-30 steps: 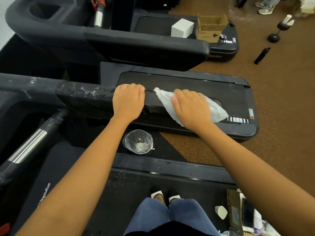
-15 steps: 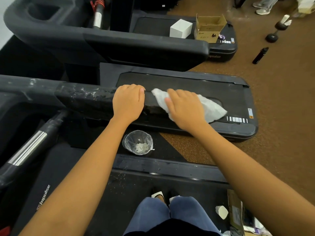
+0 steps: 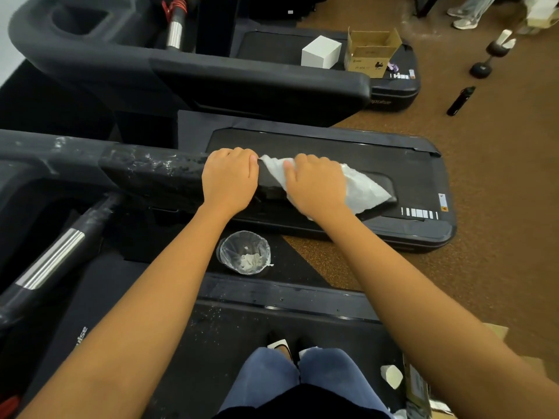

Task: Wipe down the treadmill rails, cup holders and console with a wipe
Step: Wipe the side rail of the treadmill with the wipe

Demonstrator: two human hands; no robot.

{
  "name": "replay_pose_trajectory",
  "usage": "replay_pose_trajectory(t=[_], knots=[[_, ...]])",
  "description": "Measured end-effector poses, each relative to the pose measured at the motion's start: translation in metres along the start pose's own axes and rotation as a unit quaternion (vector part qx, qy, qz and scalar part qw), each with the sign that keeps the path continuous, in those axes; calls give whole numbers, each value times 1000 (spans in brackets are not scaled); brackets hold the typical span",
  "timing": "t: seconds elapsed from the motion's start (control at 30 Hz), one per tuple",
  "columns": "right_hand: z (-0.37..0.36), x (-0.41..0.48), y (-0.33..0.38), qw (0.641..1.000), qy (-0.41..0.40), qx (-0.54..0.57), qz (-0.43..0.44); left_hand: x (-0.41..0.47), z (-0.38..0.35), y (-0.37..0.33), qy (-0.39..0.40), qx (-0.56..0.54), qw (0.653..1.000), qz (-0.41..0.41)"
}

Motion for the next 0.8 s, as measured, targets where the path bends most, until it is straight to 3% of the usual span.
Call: replay_pose_trajectory(t=[0.1, 0.2, 0.27, 0.33, 0.43, 0.57, 0.67, 0.73, 0.8], knots=[[-6, -13, -25, 994, -44, 15, -94, 0, 0, 0, -1, 1, 1000, -4], [-5, -4, -10, 988, -20, 22, -151, 1, -2, 0, -5, 3, 1000, 2], [-4, 7, 15, 990, 2, 36, -134, 1, -3, -1, -3, 7, 1000, 9], [-6, 10, 33, 997, -7, 40, -63, 1, -2, -2, 3, 16, 1000, 16], [-7, 1, 19, 998, -32, 53, -9, 1, -2, -2, 11, 10, 1000, 13], [-12, -33, -28, 989, -74, 73, -107, 0, -2, 2, 5, -3, 1000, -9], [-8, -35, -29, 974, -55, 62, -211, 0, -1, -1, 2, 3, 1000, -11], [-3, -19, -3, 978, -24, 41, -204, 0, -1, -1, 2, 2, 1000, -7], [-3, -4, 29, 991, 0, 46, -129, 0, -1, -1, 3, 10, 1000, -8]])
Point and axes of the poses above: each hand's wrist, its own x-axis towards the middle knuckle, its own z-axis out of the back of the hand, y = z × x, the point moved 1 cm from there along x, towards the middle knuckle, and after that the axes turned 6 degrees about y, right-handed, at the moved point
